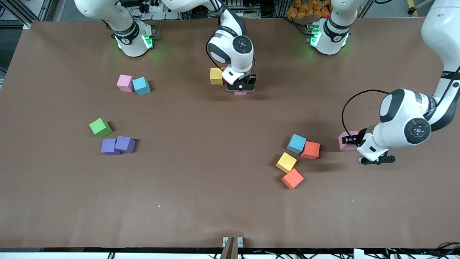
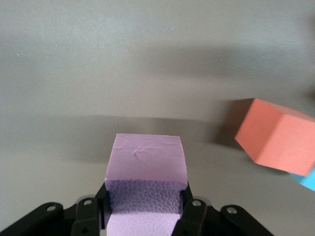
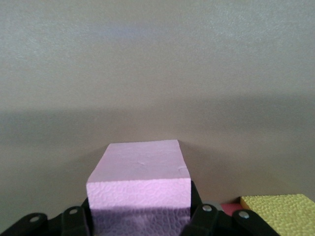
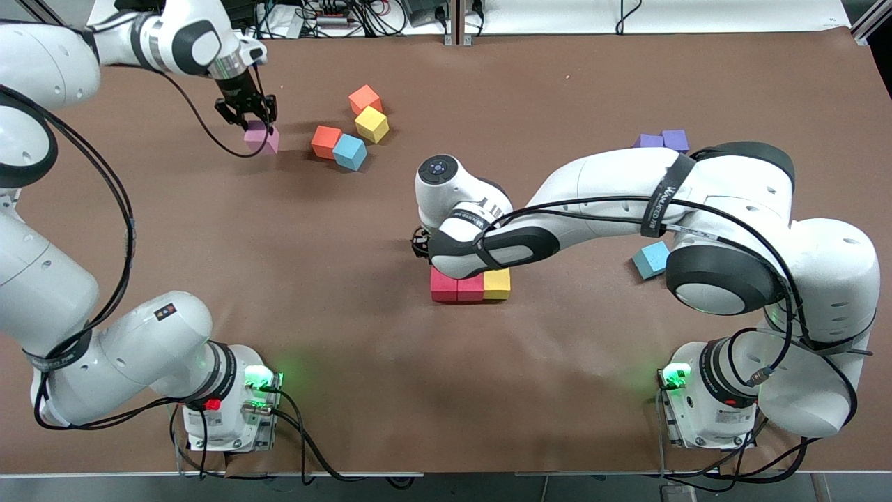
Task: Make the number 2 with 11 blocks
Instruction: 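Release the light-pink cube with the right gripper while the left gripper lifts the lavender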
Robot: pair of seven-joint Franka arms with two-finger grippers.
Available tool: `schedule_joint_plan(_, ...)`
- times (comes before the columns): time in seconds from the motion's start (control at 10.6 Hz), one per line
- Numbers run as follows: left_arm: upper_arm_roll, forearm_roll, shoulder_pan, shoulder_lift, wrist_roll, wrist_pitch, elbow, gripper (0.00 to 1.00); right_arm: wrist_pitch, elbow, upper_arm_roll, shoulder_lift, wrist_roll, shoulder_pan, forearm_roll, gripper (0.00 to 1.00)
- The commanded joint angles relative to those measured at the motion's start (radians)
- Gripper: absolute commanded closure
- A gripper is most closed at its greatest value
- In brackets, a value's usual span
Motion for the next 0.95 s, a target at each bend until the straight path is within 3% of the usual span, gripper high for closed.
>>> schedule_joint_plan(0.0, -0.039, -0.006, -0.002, -0.013, -0.002, -0.071, 0.051, 0.54, 0.004, -0.003, 0.003, 0.001, 0.02, 0.003, -0.014, 0.21)
schedule_joint_plan(0.47, -0.145, -0.007, -0.004, -0.012, -0.118, -0.103, 0.066, 0.54, -0.003, 0.0, 0.004, -0.03, -0.016, -0.003, -0.012, 0.16)
schedule_joint_plan(0.85, -0.167, -0.005, -0.12, 0.001, -0.27, -0.102, 0.082, 0.56, -0.165, 0.0, -0.002, -0.154, -0.151, -0.077, -0.012, 0.15)
